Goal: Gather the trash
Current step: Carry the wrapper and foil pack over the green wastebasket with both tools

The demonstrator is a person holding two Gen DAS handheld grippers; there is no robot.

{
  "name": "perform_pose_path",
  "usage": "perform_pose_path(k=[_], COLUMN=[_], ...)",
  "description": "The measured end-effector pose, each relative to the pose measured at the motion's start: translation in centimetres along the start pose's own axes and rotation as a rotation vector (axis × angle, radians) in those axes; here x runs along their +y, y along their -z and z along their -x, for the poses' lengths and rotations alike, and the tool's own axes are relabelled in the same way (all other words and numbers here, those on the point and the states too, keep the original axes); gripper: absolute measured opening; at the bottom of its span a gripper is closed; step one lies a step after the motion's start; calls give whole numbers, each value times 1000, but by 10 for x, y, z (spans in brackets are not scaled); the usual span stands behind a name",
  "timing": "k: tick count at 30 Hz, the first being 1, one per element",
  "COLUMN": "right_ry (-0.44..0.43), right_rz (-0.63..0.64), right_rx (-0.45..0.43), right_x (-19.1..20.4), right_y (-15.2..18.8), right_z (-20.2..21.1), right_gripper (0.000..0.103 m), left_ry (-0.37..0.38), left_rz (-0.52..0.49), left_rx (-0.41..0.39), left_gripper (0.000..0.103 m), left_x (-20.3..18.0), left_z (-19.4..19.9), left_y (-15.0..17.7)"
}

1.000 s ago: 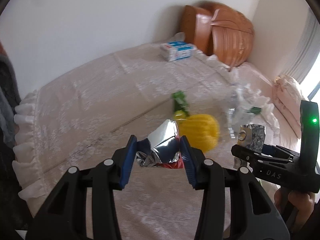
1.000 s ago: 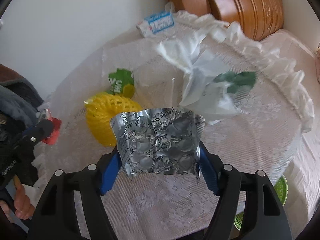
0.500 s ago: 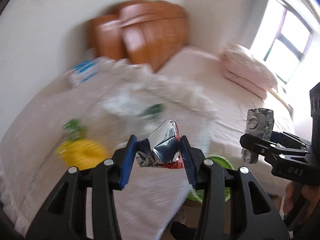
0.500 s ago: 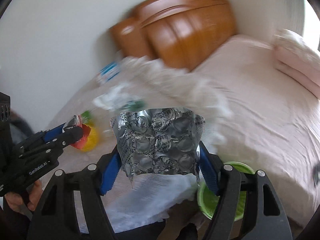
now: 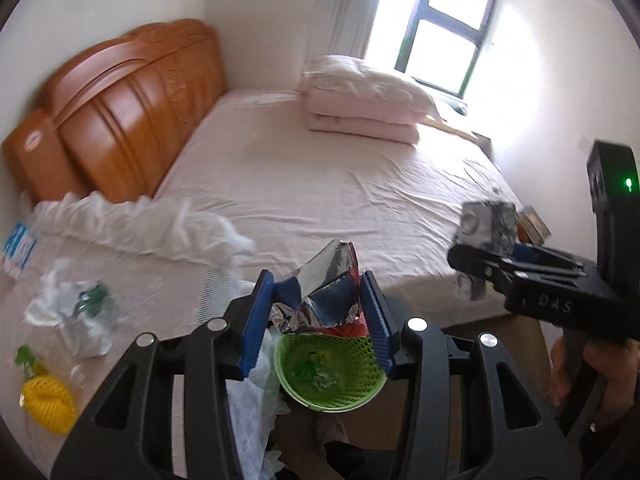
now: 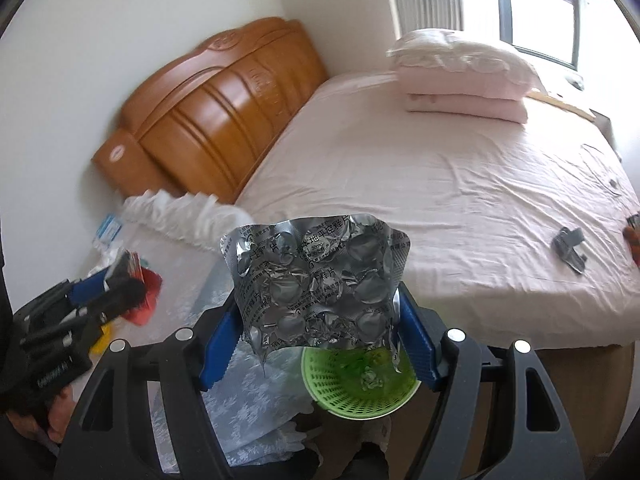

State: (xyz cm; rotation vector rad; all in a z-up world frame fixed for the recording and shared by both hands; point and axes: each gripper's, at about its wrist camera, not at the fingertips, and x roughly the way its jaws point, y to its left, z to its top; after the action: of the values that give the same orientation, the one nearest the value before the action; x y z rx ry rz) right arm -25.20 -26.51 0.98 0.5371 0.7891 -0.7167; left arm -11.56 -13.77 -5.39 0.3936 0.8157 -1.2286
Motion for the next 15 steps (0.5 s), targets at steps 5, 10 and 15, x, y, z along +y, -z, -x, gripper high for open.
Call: perform_pose_path(k=[5,10,15], right_ry=[17,42,61], right_rz=[-33,-62,-88], right_rx=[-12,2,22], right_x=[-22,-42,-59], right_y=[2,6,11], right_z=[6,7,6], right_gripper=[72,72,72], left_ry=[46,77,99], left_rz=[-33,-27,0], left_rx=[52,179,337], left_gripper=[44,44,48], left_x=[-20,-32,-36], left_z=[-26,-89,-155], left_y=[0,12,41])
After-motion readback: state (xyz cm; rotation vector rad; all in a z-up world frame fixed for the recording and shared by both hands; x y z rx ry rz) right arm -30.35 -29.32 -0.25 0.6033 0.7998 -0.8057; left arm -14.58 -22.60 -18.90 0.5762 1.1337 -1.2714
